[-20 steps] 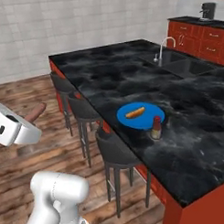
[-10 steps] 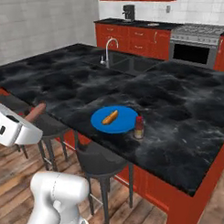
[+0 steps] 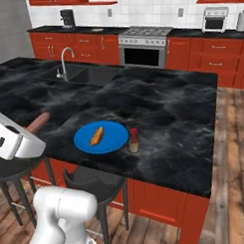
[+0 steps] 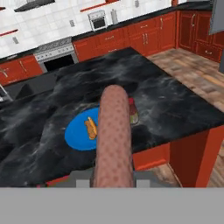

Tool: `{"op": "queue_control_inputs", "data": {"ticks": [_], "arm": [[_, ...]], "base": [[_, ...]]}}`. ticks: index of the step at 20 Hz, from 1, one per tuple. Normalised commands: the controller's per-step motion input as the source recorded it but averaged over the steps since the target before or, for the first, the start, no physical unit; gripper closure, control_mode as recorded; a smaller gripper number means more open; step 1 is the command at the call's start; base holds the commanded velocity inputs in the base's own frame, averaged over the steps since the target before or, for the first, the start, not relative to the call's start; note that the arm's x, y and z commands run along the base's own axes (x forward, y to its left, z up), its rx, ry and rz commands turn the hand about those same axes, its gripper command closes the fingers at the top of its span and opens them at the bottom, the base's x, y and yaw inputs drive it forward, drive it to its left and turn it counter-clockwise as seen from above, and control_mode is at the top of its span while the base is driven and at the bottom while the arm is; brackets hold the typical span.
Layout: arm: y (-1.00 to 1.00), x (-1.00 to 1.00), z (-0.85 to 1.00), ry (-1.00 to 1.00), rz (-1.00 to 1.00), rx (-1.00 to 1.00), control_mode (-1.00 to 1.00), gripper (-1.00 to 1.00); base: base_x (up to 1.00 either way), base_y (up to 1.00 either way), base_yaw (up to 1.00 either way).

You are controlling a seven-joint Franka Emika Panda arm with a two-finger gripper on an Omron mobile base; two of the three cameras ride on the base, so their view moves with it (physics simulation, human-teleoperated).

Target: Move the hot dog bun to the plate on the dining table and place the condiment next to that plate. Then navigate to the fridge and take the sausage and place it on the plate as well.

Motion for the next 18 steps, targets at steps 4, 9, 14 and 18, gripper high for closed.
{"op": "queue_control_inputs", "data": {"ticks": [4,9,14,18], "arm": [[0.00,0.00,0.00,0.00,0.00,0.00,1.00,1.00],[0.00,0.00,0.00,0.00,0.00,0.00,1.00,1.00],[0.12,0.60,-0.24,0.15,-0.01,0.08,-1.00,1.00],[0.04,1.00,-0.53,0.43,0.02,0.10,-1.00,1.00]], "base": [[0.67,0.33,-0.48],[0.71,0.44,-0.29],[0.37,0.10,-0.04],[0.00,0.00,0.00]]}}
